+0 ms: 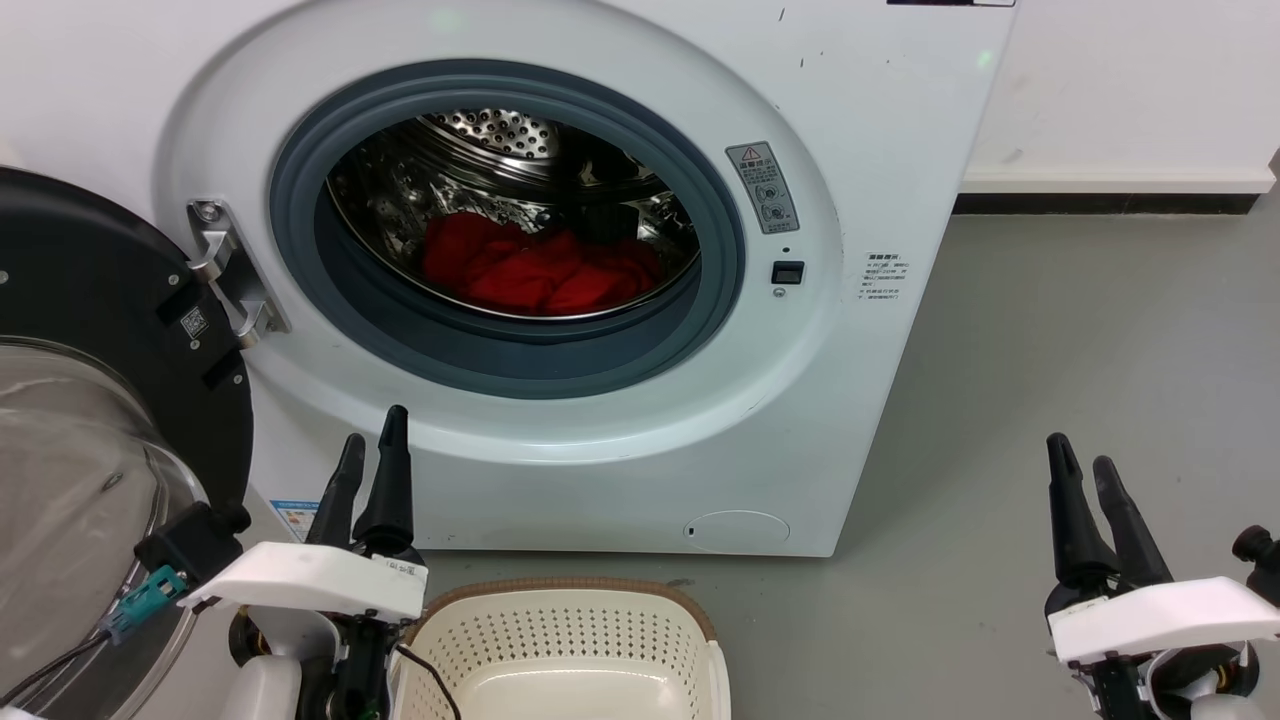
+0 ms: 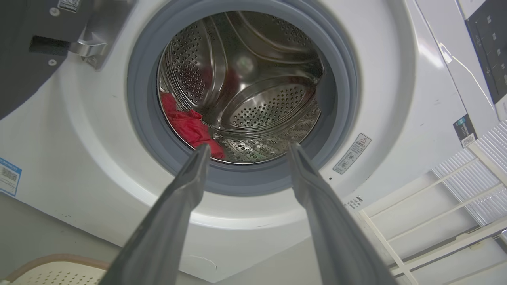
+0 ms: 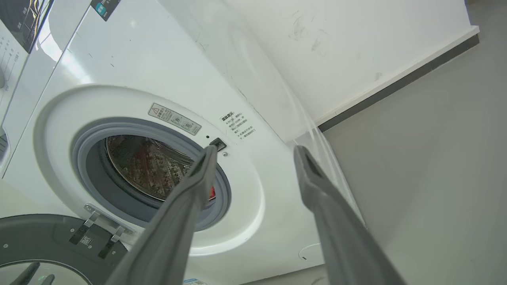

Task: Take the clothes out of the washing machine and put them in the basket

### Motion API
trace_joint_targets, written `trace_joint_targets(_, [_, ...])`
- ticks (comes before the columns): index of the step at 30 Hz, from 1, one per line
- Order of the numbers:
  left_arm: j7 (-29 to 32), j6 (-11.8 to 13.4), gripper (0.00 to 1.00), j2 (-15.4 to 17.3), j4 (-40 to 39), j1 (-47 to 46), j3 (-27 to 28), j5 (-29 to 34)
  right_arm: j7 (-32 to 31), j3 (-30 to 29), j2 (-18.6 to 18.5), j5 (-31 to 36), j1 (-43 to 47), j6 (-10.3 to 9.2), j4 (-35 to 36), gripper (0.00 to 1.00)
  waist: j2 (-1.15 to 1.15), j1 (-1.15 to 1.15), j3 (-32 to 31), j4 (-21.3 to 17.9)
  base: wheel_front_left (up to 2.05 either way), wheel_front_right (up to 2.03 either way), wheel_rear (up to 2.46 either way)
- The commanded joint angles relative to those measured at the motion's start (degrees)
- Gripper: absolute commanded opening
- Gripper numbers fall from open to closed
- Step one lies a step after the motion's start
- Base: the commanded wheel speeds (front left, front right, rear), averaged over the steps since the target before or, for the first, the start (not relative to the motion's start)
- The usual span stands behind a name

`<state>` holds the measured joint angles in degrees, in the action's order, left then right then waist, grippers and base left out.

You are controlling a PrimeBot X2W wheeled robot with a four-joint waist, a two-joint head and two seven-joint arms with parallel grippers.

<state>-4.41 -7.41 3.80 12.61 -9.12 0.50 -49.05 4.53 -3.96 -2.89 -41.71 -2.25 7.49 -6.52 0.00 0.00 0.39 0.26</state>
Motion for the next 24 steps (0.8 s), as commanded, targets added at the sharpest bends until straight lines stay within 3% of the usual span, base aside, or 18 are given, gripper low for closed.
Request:
trace_joint_targets(1, [-0.8,-0.1,1.00,0.5,-0.4,-1.7,-0.2,3.0,0.7,0.0,0.0,3.3,-0.4,0.01,0.8,1.00,0.00,0.00,0.0,0.0,0.00,0.00,0.00])
trace_joint_targets(24, [-4.5,-0.1,1.00,0.8,1.1,-3.2,-1.1,20.6,2.2,-0.4,0.0,20.5,0.0,0.01,0.6,1.00,0.00,0.00,0.1,0.1,0.00,0.00,0.00])
